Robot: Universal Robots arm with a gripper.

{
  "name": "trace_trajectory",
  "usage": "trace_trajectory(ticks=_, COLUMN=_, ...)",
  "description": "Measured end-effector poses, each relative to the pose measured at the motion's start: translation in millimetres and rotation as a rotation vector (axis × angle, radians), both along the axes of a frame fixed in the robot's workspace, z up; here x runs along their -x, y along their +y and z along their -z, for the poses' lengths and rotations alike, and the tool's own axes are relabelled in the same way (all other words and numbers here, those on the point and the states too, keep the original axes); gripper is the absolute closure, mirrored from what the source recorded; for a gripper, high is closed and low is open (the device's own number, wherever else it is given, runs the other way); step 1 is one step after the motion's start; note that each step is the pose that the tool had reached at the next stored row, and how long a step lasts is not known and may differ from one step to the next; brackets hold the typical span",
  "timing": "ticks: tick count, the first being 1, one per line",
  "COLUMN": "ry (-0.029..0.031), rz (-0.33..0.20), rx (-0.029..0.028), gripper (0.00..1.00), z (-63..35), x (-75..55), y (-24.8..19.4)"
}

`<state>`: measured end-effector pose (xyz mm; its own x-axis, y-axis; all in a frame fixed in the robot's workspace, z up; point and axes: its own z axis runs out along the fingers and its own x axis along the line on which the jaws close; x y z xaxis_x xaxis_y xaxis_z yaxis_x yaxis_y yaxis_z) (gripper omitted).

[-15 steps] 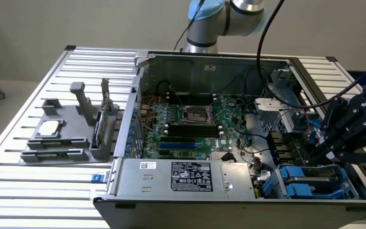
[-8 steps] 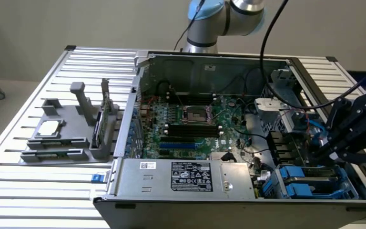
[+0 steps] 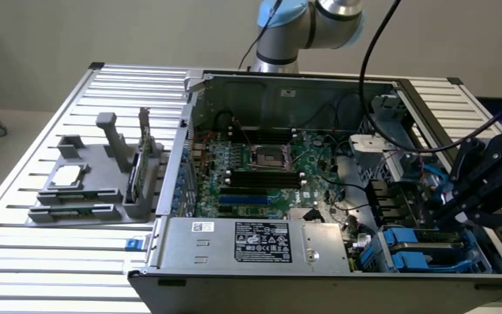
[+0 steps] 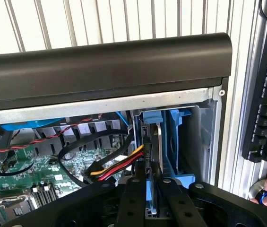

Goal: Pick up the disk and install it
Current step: 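Insert the first disk wire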

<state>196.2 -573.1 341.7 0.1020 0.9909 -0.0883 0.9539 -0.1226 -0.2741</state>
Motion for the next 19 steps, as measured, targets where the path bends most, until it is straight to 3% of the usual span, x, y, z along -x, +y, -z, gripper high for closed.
trace_trajectory(ticks=8, ry=0.0120, rz=0.000, rx=0.0000, gripper=0.84, z=2.8, x=-0.5, y=-3.1)
trace_trajectory(ticks=19, ry=0.0148, rz=-0.001, rx=-0.0003, gripper=0.84, z=4.5, x=-0.5, y=-2.9)
